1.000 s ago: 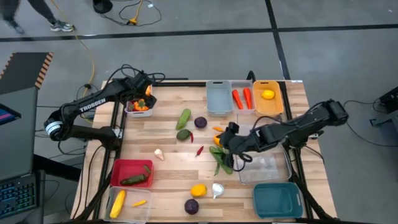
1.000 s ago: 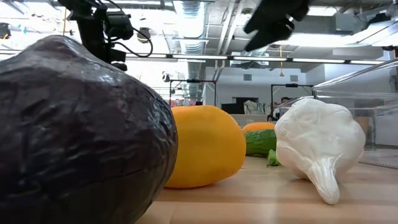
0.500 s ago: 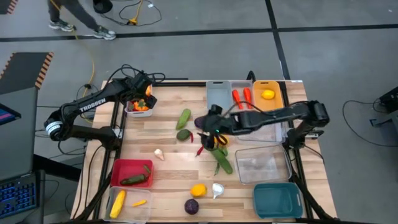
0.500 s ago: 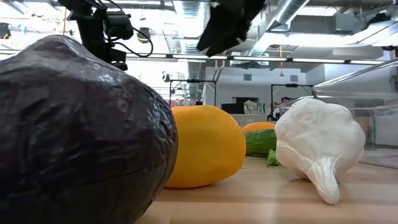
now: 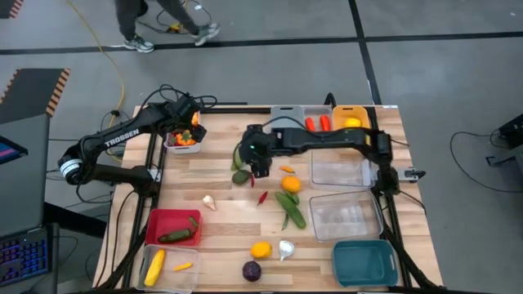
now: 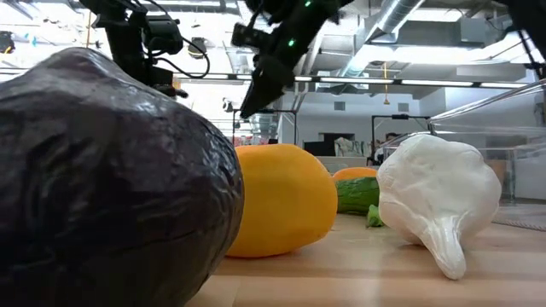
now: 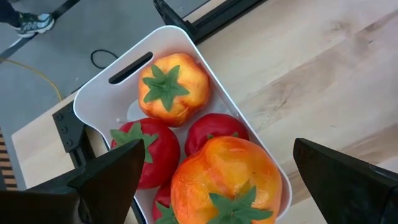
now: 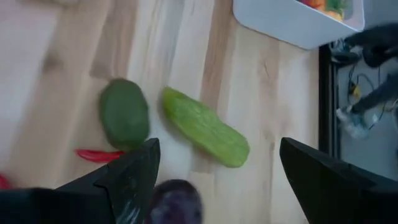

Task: Sort produce into baskets
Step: Put the top cucumber into the gray bin, then put the bottom red pepper into the red bin

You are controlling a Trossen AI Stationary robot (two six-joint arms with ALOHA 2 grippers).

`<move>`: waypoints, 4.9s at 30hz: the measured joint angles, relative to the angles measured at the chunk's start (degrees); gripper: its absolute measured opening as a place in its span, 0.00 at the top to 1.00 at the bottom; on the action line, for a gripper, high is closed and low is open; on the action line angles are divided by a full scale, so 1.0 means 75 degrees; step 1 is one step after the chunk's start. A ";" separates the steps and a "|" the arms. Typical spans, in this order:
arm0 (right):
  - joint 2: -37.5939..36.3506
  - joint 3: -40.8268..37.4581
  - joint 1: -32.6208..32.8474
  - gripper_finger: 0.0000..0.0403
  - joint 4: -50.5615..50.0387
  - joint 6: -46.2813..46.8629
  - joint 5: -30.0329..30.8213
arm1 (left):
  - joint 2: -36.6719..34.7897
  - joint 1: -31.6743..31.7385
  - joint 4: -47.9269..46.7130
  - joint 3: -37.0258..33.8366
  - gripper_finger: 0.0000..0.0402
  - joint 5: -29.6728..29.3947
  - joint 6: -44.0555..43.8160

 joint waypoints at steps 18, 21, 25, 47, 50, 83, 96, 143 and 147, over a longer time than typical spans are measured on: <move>0.2375 0.2068 -0.0725 0.12 -0.1242 -0.2280 -0.0731 | 0.0000 -0.0020 0.0035 0.0000 0.01 0.0029 -0.0021; 0.2651 0.2343 -0.0805 0.12 -0.1321 -0.2513 -0.0737 | 0.0000 -0.0020 0.0035 0.0000 0.01 0.0033 -0.0021; 0.2982 0.2585 -0.0897 0.14 -0.1491 -0.2661 -0.0744 | 0.0000 -0.0020 0.0047 0.0000 0.01 0.0047 -0.0021; 0.3091 0.2621 -0.1012 0.45 -0.2113 -0.2652 -0.0758 | 0.0000 -0.0020 0.0064 0.0000 0.01 0.0050 -0.0021; 0.3091 0.2621 -0.1012 0.52 -0.2116 -0.2652 -0.0761 | 0.0000 -0.0020 0.0063 0.0000 0.01 0.0050 -0.0021; 0.0160 0.2618 -0.1636 0.52 -0.4103 -0.0398 -0.0720 | 0.0000 -0.0021 0.0107 0.0000 0.01 0.0048 0.0061; 0.0092 0.2606 -0.3014 0.51 -0.5598 0.2642 -0.0717 | -0.0003 -0.0020 0.0111 0.0000 0.01 0.0061 0.0005; -0.1185 0.2458 -0.2548 0.34 -0.4904 0.3156 -0.0723 | -0.0026 -0.3035 0.1282 0.0740 0.01 0.1612 0.1527; -0.1890 0.2458 -0.2207 0.34 -0.4812 0.3178 -0.0723 | 0.0103 -0.3827 0.1752 0.0740 0.01 0.1635 0.1463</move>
